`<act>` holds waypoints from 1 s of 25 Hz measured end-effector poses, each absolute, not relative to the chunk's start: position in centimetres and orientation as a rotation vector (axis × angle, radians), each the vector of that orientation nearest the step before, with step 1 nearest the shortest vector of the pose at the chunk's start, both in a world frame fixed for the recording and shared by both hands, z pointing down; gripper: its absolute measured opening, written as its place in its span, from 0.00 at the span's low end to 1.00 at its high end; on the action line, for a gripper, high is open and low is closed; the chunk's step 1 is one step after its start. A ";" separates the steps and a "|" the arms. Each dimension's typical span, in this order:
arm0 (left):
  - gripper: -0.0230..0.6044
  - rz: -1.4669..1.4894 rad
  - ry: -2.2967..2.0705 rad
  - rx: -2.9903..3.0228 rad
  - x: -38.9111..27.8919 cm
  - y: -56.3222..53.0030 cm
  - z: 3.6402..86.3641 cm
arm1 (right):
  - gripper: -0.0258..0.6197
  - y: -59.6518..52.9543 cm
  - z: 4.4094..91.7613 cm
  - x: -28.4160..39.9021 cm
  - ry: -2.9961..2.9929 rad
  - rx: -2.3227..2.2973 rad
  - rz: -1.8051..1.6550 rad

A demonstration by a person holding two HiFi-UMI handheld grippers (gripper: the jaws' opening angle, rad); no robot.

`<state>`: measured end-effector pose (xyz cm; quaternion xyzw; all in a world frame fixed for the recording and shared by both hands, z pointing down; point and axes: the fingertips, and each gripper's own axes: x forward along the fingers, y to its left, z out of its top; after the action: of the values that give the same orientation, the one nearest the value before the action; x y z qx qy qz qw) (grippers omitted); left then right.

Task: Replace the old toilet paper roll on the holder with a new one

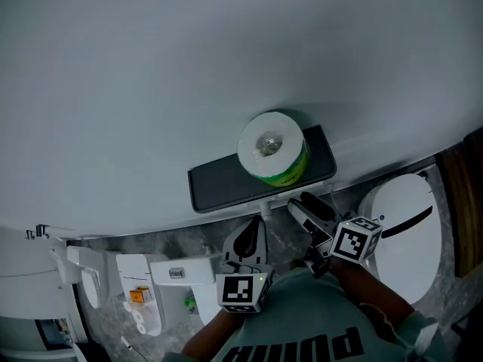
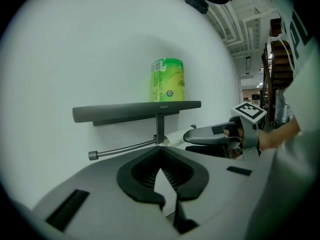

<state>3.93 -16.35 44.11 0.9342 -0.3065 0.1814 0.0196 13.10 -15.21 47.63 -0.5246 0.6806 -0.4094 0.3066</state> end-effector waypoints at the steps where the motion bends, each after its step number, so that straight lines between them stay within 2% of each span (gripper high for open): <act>1: 0.05 0.562 -0.956 2.900 4.0 -16.4 44.1 | 0.41 -15.4 47.7 13.4 1.782 -1.362 -1.083; 17: 0.05 0.591 -1.033 2.886 2.9 -17.0 43.9 | 0.43 -18.5 46.9 14.8 1.566 -1.177 -1.127; 19: 0.05 0.579 -1.043 2.885 2.8 -17.2 43.8 | 0.42 -18.6 47.2 15.2 1.537 -1.190 -1.139; 21: 0.05 0.560 -1.051 2.881 2.7 -17.3 43.8 | 0.37 -18.5 47.3 15.4 1.519 -1.203 -1.142; 25: 0.05 0.562 -1.043 2.878 2.6 -17.4 43.9 | 0.35 -18.2 47.1 15.7 1.504 -1.237 -1.127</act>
<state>2.63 -17.44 43.91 0.9245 -0.3352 0.1807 0.0147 15.72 -18.19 47.08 -0.4961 0.6031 -0.4518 0.4313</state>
